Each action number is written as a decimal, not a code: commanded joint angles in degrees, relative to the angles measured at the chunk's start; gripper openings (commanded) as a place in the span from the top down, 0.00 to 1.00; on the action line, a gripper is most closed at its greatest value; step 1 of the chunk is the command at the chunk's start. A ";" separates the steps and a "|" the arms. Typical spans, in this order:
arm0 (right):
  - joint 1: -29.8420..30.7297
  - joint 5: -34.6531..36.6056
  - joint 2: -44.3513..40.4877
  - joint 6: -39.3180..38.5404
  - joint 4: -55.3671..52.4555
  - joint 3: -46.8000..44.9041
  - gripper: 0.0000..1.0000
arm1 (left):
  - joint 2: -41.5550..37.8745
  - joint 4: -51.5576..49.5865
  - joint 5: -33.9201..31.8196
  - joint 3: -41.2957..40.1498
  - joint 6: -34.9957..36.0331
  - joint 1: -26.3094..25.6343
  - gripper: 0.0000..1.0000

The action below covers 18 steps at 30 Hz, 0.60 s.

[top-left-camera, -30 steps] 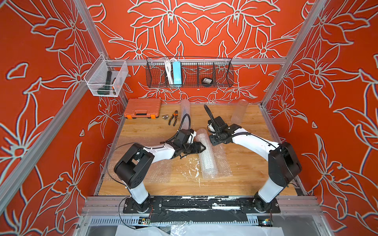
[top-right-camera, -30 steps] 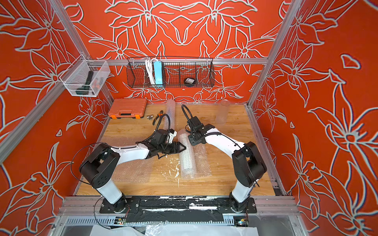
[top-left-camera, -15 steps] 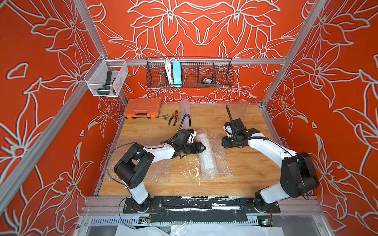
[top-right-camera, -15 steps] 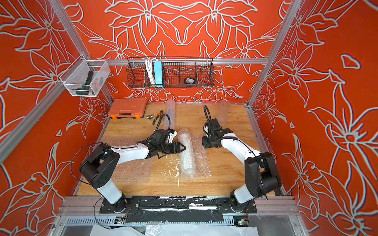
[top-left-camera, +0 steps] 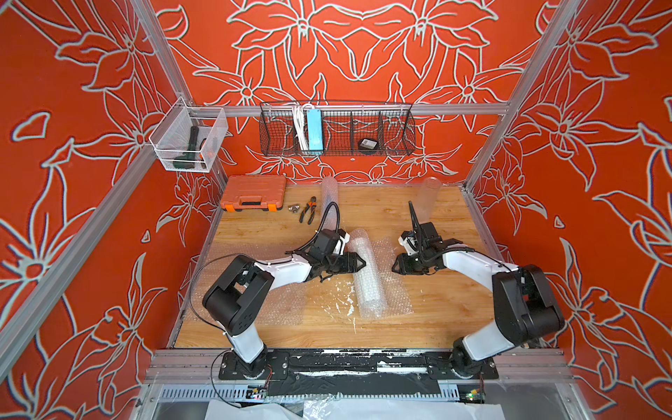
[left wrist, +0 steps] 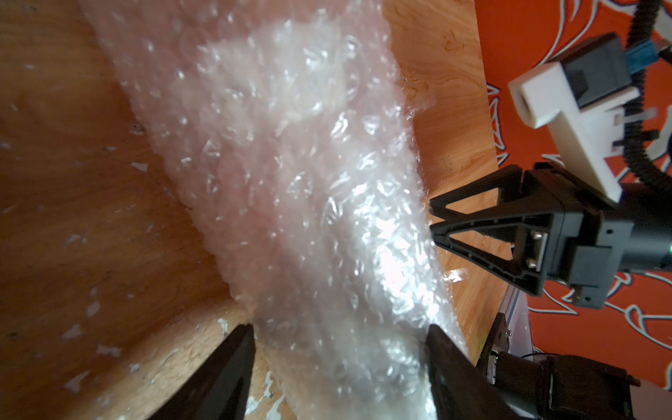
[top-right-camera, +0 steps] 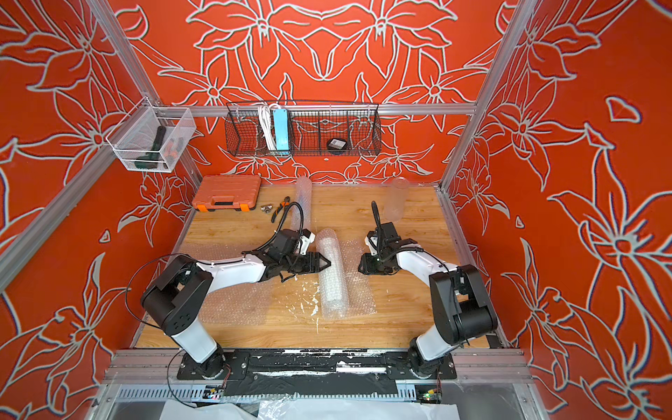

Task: Unwrap the vase from the bubble wrap
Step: Unwrap the bubble wrap at the center of the board.

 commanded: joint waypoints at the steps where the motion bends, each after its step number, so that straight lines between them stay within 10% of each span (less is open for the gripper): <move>1: -0.34 -2.67 1.86 0.94 1.94 -1.09 0.54 | -0.02 -6.79 -0.18 -0.79 1.71 -0.19 0.30; 18: -0.32 -5.43 -1.04 1.72 2.65 -2.27 0.96 | -2.99 -9.46 -2.52 -0.52 3.65 -0.19 0.25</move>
